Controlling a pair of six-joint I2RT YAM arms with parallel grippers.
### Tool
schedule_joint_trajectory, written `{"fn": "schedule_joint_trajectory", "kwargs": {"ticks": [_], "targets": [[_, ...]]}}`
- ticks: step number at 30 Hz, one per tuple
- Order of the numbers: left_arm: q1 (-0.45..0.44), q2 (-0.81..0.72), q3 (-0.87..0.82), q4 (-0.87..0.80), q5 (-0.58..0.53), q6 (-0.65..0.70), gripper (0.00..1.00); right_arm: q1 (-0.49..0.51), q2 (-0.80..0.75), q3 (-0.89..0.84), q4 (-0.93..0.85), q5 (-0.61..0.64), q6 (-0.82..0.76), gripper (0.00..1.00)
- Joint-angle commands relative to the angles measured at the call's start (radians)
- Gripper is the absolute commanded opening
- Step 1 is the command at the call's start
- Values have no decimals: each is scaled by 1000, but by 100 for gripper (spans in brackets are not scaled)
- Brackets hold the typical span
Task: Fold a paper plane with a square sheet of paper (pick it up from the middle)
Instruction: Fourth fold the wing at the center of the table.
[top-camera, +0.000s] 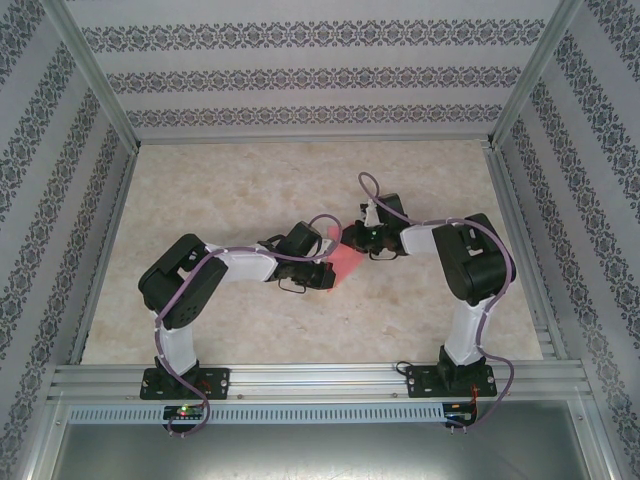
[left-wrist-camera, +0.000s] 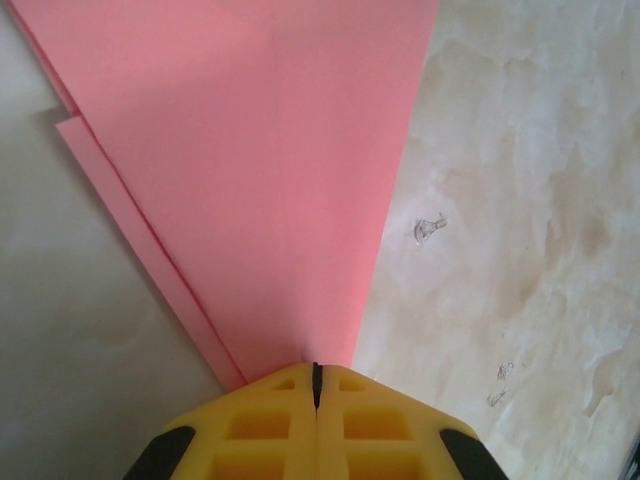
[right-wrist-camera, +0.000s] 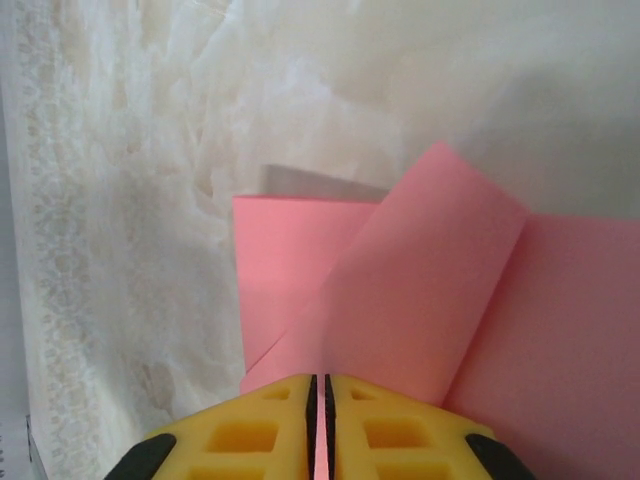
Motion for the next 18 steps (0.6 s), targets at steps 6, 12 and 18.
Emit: {"fn": "schedule_joint_trajectory", "kwargs": {"ticks": [6,12,18], "targets": [[3,99,-50,-269,-81,74,5,-84,55,88,-66,125,-65,15],[3,104,-45,-273,-68,81,5,-108,89,158,-116,135,-93,15],[3,96,-36,-281,-54,83,5,-131,108,199,-144,137,-120,14]]}}
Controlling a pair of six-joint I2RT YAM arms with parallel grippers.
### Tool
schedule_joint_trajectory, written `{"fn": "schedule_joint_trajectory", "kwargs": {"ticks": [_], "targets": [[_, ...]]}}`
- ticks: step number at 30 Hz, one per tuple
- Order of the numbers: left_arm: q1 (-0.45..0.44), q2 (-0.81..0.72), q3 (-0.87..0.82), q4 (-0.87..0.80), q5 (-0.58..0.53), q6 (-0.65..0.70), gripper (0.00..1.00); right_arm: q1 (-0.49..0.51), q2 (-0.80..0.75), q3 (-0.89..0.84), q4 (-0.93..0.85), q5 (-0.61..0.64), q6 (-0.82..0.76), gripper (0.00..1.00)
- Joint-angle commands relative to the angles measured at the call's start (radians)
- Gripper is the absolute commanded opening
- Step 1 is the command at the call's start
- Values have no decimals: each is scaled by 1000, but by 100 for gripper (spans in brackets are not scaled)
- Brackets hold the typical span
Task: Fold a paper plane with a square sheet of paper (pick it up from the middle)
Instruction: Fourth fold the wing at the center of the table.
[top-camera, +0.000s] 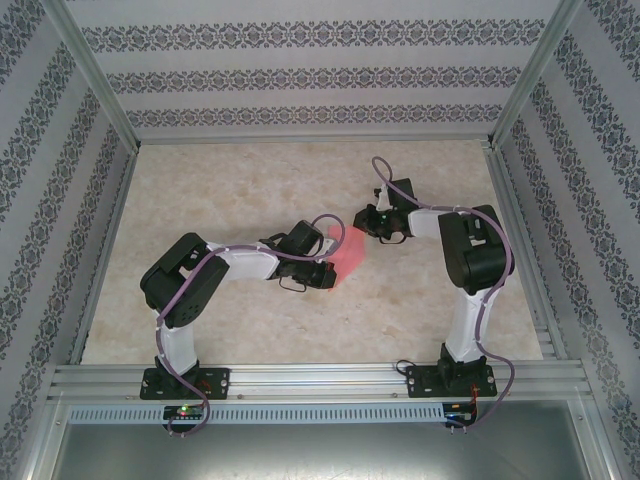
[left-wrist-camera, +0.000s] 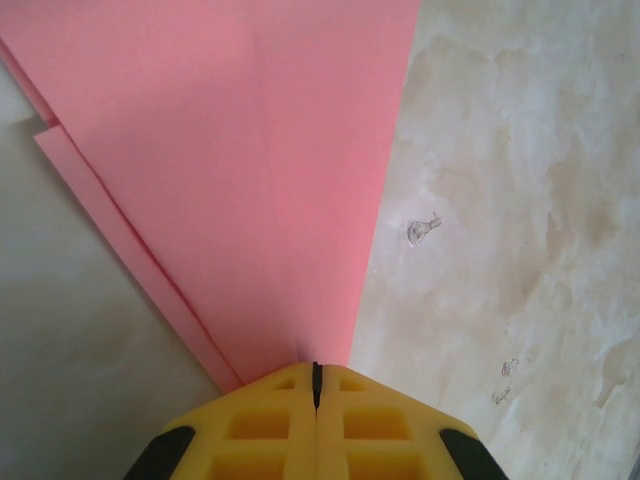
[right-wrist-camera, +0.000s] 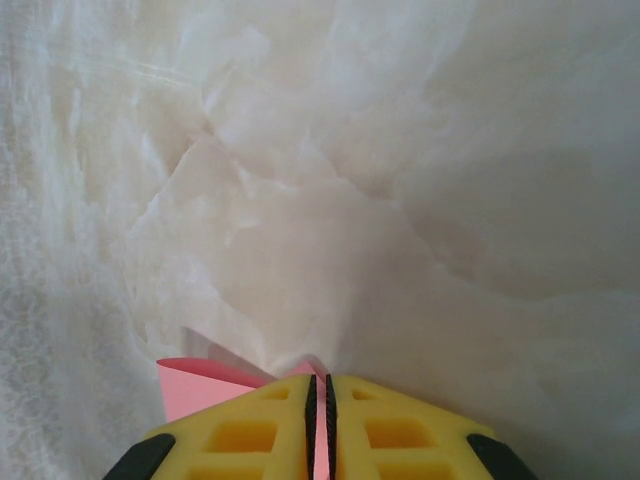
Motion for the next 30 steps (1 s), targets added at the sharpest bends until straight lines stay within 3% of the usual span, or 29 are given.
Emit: {"fn": "schedule_joint_trajectory", "kwargs": {"ticks": [1,11,18,24,30], "targets": [[3,86,-57,-251,-56,32,6,-37,34,44,-19,82,-64,14],[4,87,-17,-230,2,12,7,-58,-100,3,-69,74,-102,17],[4,67,27,-189,64,-27,9,-30,-224,-157,49,-63,17,28],[3,17,69,-201,91,-55,12,41,-240,-239,116,-124,95,36],[4,-24,127,-274,104,-40,16,87,-212,-261,141,-118,115,37]]}}
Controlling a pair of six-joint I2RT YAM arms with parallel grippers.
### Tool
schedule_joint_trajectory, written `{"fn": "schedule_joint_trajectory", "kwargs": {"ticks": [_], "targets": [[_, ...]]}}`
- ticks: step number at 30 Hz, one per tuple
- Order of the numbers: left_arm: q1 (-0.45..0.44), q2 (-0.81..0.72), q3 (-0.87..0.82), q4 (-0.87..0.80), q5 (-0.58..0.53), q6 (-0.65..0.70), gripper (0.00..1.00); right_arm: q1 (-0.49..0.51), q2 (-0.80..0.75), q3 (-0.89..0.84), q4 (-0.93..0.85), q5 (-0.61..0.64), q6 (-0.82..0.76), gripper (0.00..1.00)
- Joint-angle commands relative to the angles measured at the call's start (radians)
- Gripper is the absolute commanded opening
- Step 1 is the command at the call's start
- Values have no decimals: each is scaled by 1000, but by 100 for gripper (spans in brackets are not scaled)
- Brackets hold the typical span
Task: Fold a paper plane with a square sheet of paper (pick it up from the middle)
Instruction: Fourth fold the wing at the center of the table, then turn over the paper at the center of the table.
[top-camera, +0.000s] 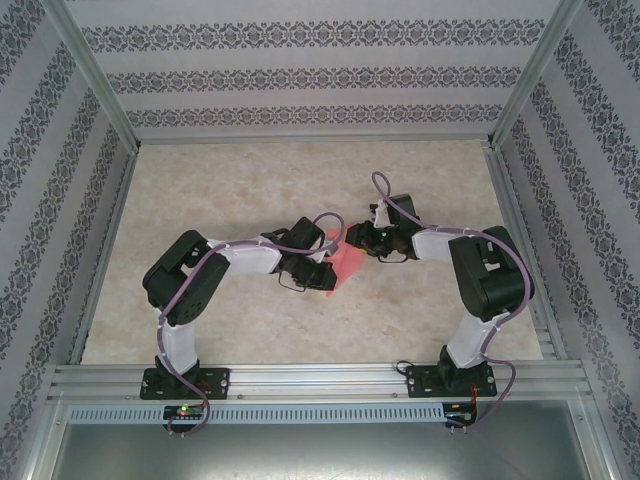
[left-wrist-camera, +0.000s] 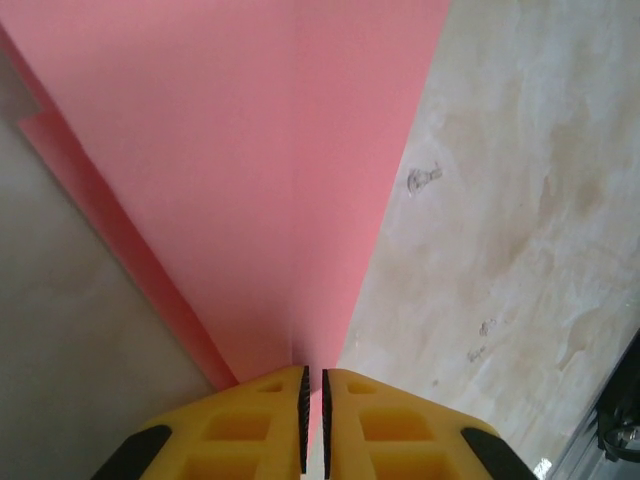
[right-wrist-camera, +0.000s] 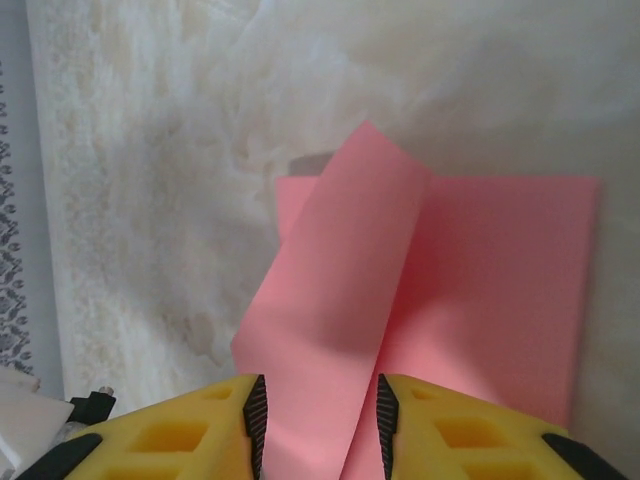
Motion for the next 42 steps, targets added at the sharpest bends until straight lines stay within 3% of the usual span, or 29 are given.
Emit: {"fn": "schedule_joint_trajectory", "kwargs": {"ticks": [1,11,24,42], "targets": [[-6,-29,65,-125,19,14,16,13,19,-6,52,-23,30,38],[29,43,193,-189,-8,83,16,25,22,6,-11,29,4,39],[63,132,236,-195,-129,123,14,38,31,27,-52,49,8,42],[90,126,196,-171,-82,123,12,78,94,79,-23,18,44,41]]}}
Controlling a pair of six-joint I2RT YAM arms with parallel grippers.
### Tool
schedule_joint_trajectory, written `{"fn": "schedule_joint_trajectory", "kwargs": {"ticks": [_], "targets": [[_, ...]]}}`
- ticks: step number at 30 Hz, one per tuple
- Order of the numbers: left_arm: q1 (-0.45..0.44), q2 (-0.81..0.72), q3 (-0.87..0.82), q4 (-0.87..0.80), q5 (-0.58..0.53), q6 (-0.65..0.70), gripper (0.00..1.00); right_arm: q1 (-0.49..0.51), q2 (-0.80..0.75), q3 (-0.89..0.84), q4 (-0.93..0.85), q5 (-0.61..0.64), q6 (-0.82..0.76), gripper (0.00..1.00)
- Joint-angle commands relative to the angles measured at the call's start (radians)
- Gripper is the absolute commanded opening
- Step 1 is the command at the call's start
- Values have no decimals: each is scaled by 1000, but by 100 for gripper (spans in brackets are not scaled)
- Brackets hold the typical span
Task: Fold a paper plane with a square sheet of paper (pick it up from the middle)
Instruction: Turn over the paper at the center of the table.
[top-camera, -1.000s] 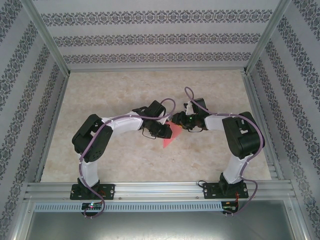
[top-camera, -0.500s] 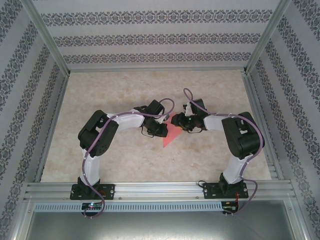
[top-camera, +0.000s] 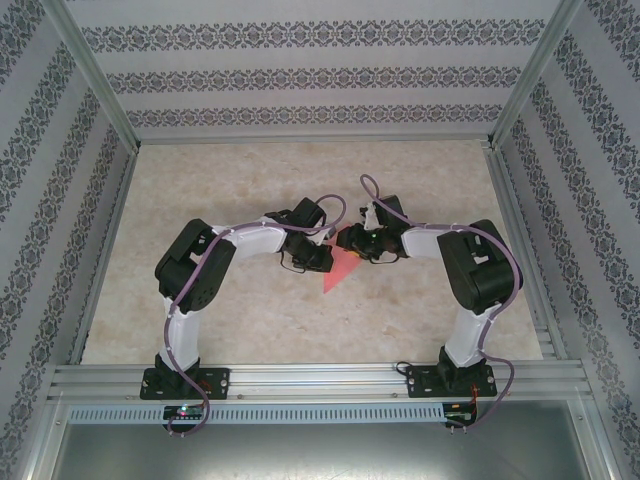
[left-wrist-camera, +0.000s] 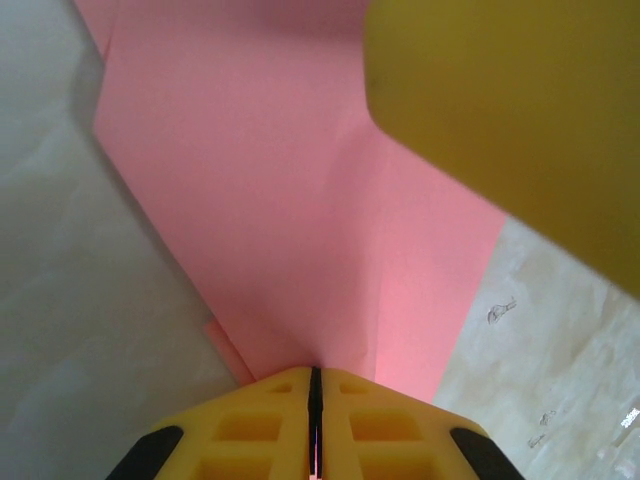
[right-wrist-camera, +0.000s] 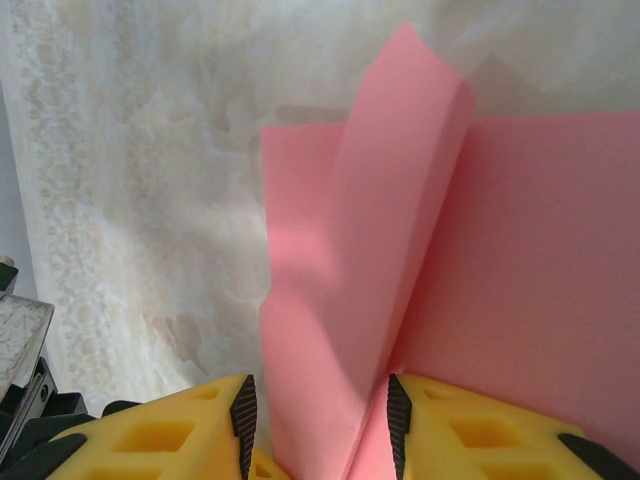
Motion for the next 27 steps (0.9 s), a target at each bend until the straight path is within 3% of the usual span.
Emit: {"fn": "schedule_joint_trajectory", "kwargs": {"ticks": [1,17,21,27], "targets": [[16,13,-13,-1,2,21,12,17,22,27,12,-9,18,41],[29,-46,-9,18,88,13,17,39,16,6,25,-23,46,34],[45,-79,-13,25,132,-5,20,41,26,2,64,-33,63,25],[78,-138,-13,8,141,-19,36,39,24,6,84,-43,64,6]]}}
